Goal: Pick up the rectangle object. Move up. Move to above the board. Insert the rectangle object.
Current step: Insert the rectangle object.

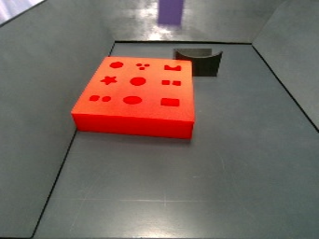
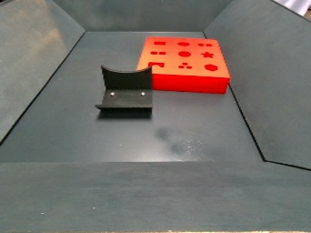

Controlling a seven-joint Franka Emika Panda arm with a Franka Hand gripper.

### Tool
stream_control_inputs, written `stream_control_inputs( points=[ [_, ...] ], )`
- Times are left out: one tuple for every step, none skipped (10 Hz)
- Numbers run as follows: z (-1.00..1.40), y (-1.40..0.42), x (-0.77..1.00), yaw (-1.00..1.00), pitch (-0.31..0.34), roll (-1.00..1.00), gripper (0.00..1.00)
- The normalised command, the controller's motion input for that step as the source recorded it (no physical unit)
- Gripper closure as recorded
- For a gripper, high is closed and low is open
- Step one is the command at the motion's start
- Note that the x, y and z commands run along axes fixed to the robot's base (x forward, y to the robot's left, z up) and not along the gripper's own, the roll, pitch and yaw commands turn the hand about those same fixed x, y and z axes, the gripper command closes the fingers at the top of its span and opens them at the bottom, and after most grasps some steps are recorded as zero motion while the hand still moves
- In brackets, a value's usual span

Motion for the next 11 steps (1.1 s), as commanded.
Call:
stream_control_inputs(
  points=[
    [-1.0,0.12,0.49,0.0,0.0,0.07,1.0],
    [-1.0,0.27,0.15,0.0,-0.049,0.08,1.0],
    [-0.97,0.32,0.0,0.0,-0.086,0.08,1.0],
    [-0.95,0.31,0.0,0.0,-0.094,0.07,1.0],
    [-0.86,0.15,0.0,0.0,-0.147,0.07,1.0],
    [-0.76,0.0,0.02,-0.05,-0.193,0.07,1.0],
    [-0.72,0.0,0.05,-0.04,-0.173,0.08,1.0],
    [-0.73,0.0,0.0,0.0,-0.211,0.14,1.0],
    [-0.67,0.0,0.0,0.0,-0.194,0.21,1.0],
    [-0.63,0.0,0.0,0.0,-0.173,0.21,1.0],
    [-0.5,0.0,0.0,0.0,-0.099,0.22,1.0]
  ],
)
